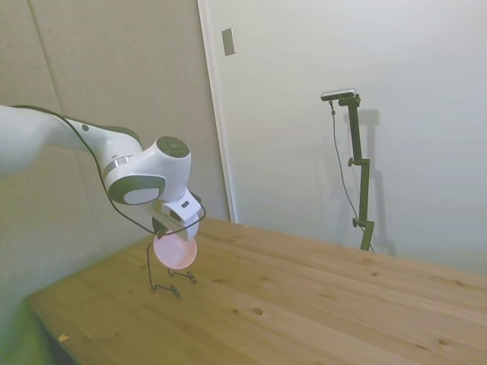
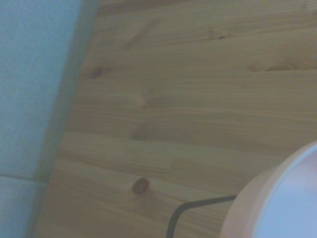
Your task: Load the bowl
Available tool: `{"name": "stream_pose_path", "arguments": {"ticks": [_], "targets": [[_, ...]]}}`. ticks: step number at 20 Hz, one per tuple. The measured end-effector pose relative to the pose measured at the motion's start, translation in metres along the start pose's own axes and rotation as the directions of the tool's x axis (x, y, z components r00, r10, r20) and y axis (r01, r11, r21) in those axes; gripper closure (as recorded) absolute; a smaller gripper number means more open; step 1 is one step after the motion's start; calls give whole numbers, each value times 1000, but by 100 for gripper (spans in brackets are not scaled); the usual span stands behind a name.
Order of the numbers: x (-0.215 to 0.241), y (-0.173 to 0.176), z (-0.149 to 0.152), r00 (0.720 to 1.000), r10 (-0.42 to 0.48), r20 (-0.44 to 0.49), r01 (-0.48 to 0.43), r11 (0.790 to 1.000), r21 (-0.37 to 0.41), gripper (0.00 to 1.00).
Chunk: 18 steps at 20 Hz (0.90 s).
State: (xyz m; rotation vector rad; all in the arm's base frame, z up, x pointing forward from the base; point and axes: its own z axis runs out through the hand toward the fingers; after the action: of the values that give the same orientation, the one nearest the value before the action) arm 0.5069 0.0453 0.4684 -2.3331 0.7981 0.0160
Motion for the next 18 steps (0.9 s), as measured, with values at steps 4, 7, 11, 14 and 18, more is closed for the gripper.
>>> {"name": "stream_pose_path", "arguments": {"ticks": [4,7,11,14,18], "targets": [[0,8,6,998,-17,59,14,998,58,100],[6,21,17,994,-32,104,21,995,98,100],[10,33,26,990,-55,132,34,987,155,100],[11,42,28,987,-66,145,38,981,191,100],[12,48,29,986,-85,141,52,973,225,100]]}}
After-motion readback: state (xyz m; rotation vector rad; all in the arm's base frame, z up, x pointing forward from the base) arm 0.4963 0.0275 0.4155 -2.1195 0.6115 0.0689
